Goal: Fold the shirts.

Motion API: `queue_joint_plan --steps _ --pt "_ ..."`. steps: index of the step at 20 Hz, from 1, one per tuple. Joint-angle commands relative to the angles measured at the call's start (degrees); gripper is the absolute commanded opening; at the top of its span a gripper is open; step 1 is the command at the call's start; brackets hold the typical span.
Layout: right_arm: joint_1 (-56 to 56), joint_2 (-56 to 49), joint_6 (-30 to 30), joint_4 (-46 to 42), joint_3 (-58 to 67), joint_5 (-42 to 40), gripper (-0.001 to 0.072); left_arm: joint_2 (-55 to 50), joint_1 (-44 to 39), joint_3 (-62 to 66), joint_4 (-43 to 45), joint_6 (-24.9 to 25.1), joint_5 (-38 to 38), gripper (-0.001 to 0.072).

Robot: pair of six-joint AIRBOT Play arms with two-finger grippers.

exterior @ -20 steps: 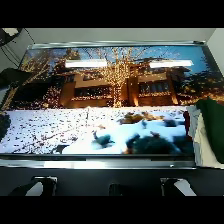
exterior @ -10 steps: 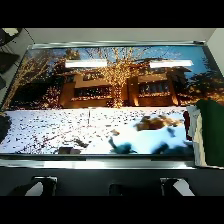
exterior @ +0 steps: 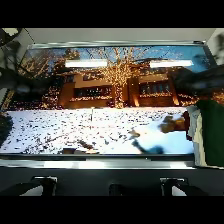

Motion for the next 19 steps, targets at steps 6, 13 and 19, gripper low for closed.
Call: queue_joint_plan --steps 6,13,19 --pt "11.30 -4.28 7.80 -3.32 -12.04 1.29 0.0610 9.27 -4.46 -23.89 5.68 -4.35 -1.09 0.0577" --pt "11.30 -4.28 7.87 -3.19 -12.04 1.03 0.0610 9.11 -4.46 -23.89 5.66 -4.37 -1.11 0.0577" --pt "11.30 -4.28 7.87 -3.19 -12.04 1.01 0.0610 9.11 -4.46 -23.89 5.68 -4.37 -1.11 0.0577"
